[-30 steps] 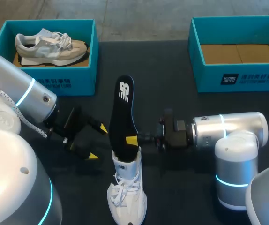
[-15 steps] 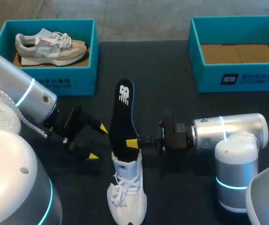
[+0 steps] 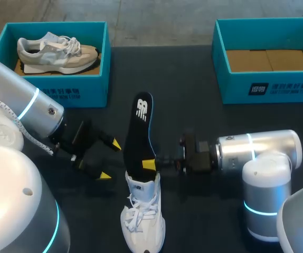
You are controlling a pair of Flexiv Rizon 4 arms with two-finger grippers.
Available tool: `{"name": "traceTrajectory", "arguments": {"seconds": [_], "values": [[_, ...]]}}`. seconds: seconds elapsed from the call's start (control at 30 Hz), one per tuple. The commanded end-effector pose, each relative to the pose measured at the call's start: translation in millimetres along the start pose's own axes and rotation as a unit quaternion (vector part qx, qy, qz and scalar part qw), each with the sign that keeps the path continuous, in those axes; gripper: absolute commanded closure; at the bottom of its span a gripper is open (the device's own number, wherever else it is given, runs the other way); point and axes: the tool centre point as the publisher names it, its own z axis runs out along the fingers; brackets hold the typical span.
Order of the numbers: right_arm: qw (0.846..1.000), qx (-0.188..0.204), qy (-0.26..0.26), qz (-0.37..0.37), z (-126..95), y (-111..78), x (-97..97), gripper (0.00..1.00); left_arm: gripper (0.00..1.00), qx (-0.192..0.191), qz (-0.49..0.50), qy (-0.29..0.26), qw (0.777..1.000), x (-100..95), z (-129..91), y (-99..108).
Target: Take the shoe out of the shoebox, open the shoe tongue, remove and reinsert the insole, then place the shoe into the shoebox
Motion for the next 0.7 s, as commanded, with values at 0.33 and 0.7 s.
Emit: {"name": "traceTrajectory", "arguments": {"seconds": [0.33, 0.7], "values": [[1.000, 0.013, 0.010, -0.001, 3, -12.1, 6.5, 1.00, 0.00, -0.002, 0.000, -0.001, 1.000, 0.9, 0, -1], [1.000, 0.020, 0.020, 0.012, 0, -22.1, 13.0, 1.00, 0.00, -0.002, 0.000, -0.001, 1.000, 0.9, 0, -1]]}}
